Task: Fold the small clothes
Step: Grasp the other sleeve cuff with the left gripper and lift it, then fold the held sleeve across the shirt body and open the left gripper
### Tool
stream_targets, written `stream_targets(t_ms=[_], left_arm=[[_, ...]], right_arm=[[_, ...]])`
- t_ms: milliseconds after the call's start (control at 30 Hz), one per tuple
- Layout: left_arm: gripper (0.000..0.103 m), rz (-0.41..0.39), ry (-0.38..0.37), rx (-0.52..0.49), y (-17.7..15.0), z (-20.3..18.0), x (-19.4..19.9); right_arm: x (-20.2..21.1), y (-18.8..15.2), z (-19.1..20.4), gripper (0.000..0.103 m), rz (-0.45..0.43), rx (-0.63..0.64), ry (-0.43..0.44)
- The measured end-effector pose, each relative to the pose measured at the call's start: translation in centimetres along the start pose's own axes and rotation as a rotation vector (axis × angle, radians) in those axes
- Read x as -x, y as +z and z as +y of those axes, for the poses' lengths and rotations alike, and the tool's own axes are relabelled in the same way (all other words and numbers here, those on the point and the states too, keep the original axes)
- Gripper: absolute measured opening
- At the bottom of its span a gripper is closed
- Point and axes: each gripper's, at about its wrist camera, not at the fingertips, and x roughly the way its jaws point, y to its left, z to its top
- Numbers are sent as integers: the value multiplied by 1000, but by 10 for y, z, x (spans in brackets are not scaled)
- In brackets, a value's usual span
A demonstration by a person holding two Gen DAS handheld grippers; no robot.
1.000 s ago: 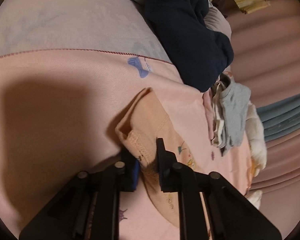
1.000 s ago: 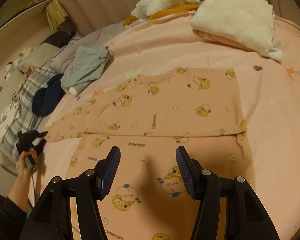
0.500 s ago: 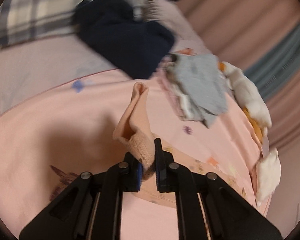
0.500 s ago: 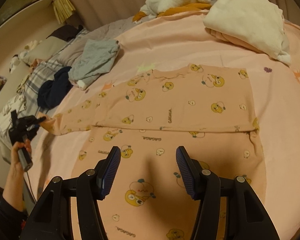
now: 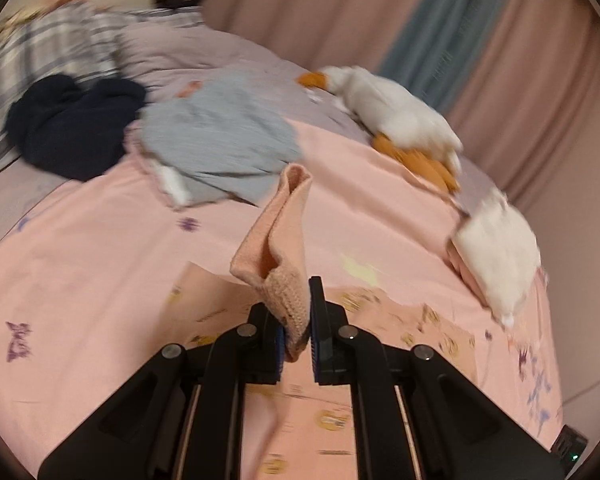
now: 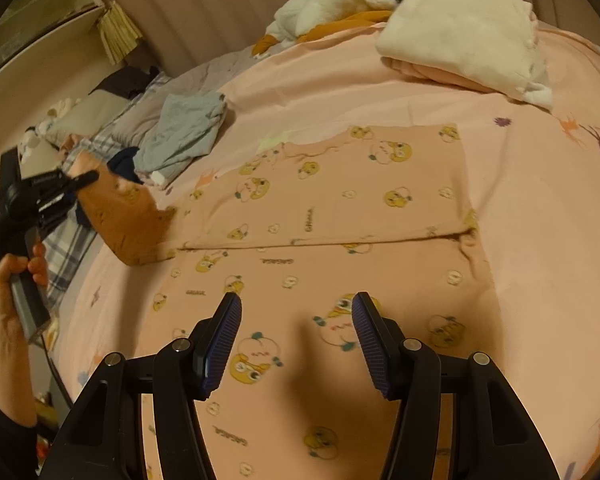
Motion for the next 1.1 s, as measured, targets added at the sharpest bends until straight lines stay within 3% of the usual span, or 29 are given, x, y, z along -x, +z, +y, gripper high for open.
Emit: stream_targets(t_ms=[200, 333, 367, 400, 467, 600, 700, 800, 967, 1100], left_arm=[[11, 73, 16, -185, -44, -91, -43], [18, 185, 1, -216, -76, -112, -76], [30, 211, -6, -213, -82, -115, -82], [52, 251, -16, -211, -89, -117, -91], [77, 283, -22, -216, -98, -125, -97], [78, 286, -93, -269, -105, -138, -90], [79, 239, -128, -259, -95, -120, -67], [79, 187, -102, -231, -89, -94, -45], [79, 122, 3, -192, -83, -31, -15], [79, 115, 27, -135, -86, 5, -3]], right_arm=[[8, -9, -30, 57, -11, -83, -3], [12, -11, -45, 57, -5, -113, -10], [13, -12, -47, 57, -6, -118, -10], [14, -11, -49, 57, -9, -125, -9], [17, -11, -54, 61, -16, -145, -8], [18, -8, -60, 63, -30, -195, 22], [14, -1, -59, 63, -32, -211, 62], [1, 8, -48, 63, -15, -196, 100], [-36, 24, -24, 63, 40, -168, 168], [-72, 39, -3, 63, 75, -134, 140]])
